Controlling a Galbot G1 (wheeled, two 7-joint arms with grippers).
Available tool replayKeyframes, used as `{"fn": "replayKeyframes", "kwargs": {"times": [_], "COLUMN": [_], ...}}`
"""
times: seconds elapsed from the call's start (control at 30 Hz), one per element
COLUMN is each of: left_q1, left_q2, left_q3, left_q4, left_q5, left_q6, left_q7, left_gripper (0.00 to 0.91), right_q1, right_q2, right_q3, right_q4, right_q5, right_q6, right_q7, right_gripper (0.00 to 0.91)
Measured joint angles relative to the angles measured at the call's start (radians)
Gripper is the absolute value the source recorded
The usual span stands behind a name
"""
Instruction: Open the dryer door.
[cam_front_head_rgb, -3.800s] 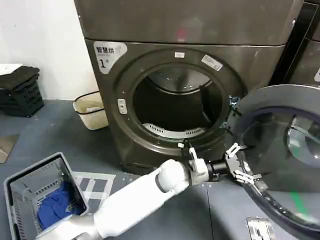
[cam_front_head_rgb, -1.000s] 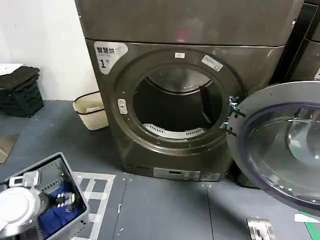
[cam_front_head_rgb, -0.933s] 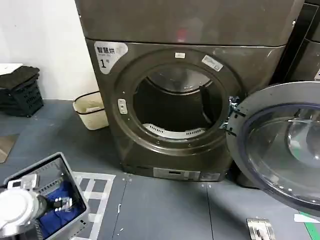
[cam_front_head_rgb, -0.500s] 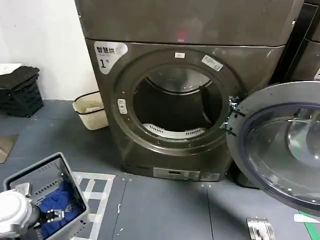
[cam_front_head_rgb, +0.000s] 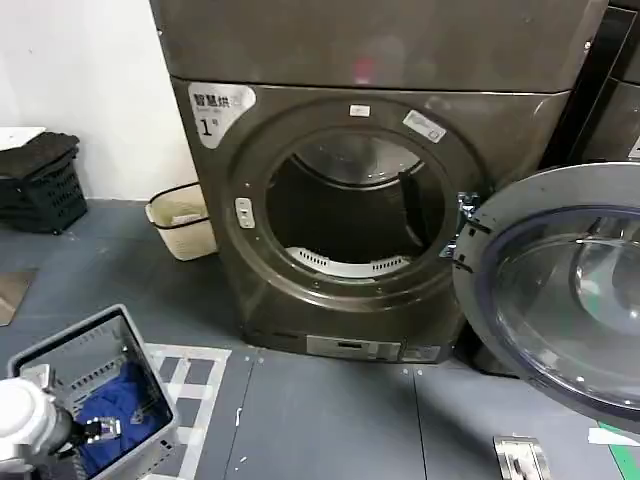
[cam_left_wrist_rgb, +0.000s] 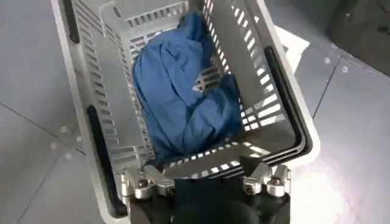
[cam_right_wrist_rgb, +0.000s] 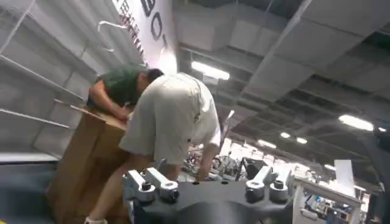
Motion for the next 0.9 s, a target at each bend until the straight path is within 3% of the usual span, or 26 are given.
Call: {"fn": "replayKeyframes", "kwargs": {"times": [0.9], "left_q1": [0.041], "left_q2": [0.046], "left_q3": [-0.076], "left_q4": [-0.006], "left_q5": [-0.017], "left_q6": [0.000], "left_q7": [-0.013], "left_gripper": [0.907], "right_q1": [0.033], "right_q2": [0.008], "right_q3": [-0.046], "right_q4": [-0.021], "right_q5": [-0.019], "right_q6": [0.031], "right_q7": [0.011], "right_gripper": [0.907]}}
